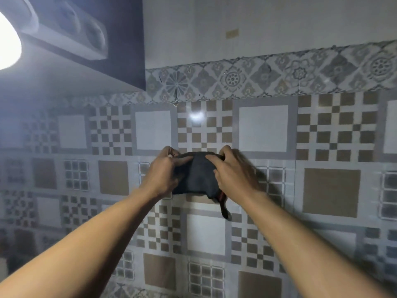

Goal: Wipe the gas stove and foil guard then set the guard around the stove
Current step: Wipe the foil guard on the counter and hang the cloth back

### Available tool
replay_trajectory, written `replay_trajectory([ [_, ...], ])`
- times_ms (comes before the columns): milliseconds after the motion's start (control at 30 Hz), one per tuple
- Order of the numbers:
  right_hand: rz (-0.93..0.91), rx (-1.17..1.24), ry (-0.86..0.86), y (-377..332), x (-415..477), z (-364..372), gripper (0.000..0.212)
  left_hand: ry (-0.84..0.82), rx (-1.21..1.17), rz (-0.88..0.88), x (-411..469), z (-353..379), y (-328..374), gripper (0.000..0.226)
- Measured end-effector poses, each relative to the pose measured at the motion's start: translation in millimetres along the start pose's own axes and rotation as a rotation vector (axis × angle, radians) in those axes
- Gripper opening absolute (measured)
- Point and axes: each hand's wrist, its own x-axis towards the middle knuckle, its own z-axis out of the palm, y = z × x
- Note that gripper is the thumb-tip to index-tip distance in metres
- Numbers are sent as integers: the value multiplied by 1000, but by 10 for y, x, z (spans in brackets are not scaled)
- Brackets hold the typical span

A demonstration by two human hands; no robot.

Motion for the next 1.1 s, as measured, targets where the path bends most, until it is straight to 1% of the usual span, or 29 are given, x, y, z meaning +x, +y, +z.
replay_trajectory([
  [67,-4,-78,25,-25,-100,63,54,-2,45,12,-131,67,-38,56],
  [100,-9,-90,37,-34,-150,101,53,-16,36,-2,-179,92,-36,58],
  [167,-7,-93,54,-33,-243,180,52,-21,34,-27,-233,127,-45,57],
  [233,-4,-59,31,-41,-305,219,52,-37,63,-37,-270,132,-3,54],
  [367,82,59,-118,-112,-355,170,54,-84,56,-81,-328,103,61,51],
  [533,199,309,-316,-150,-437,-12,64,-261,-166,-217,-379,3,252,50],
  [600,205,336,-332,-168,-503,-116,66,-294,-190,-245,-445,-68,312,51],
  [700,232,302,-312,-224,-614,-347,63,-263,-154,-259,-585,-192,366,55],
  [767,246,281,-320,-295,-694,-531,60,-255,-105,-229,-704,-315,466,59],
  [967,224,211,-442,-701,-974,-1224,65,-332,-13,-168,-1147,-860,859,62],
  [1100,199,184,-529,-1069,-1223,-1535,74,-359,57,-196,-1564,-1271,991,66],
])
